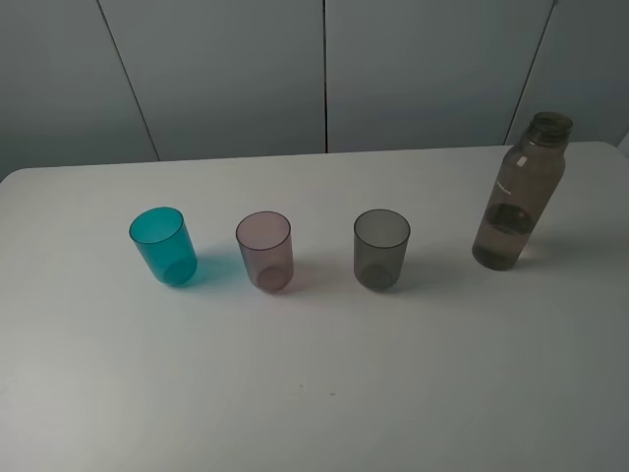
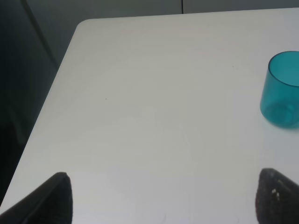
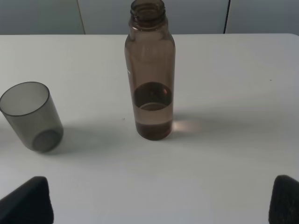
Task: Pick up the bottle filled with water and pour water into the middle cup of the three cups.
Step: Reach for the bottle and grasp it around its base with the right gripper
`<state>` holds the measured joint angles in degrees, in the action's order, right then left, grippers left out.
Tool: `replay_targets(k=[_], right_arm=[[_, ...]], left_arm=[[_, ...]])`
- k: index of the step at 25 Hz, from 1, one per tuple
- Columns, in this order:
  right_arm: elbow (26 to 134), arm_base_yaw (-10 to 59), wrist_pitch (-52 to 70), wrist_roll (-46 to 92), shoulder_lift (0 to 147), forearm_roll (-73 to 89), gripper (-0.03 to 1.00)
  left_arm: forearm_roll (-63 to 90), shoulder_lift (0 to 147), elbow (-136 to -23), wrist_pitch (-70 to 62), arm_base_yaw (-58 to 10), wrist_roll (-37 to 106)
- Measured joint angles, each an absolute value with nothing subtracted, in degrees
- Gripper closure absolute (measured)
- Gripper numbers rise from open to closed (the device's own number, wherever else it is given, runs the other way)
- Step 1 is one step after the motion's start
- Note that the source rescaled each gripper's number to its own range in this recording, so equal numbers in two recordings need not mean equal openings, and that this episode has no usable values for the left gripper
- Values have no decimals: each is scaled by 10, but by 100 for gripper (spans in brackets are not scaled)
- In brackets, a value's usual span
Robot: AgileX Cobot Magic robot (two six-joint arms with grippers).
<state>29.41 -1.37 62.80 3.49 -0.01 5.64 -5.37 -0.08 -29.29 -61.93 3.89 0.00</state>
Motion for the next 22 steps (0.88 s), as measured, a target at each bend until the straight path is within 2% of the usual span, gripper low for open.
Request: replay_targets(k=[22], right_arm=[[294, -14, 628, 35, 0, 56, -3]], left_arm=[[-54, -1, -293, -619, 39, 0]])
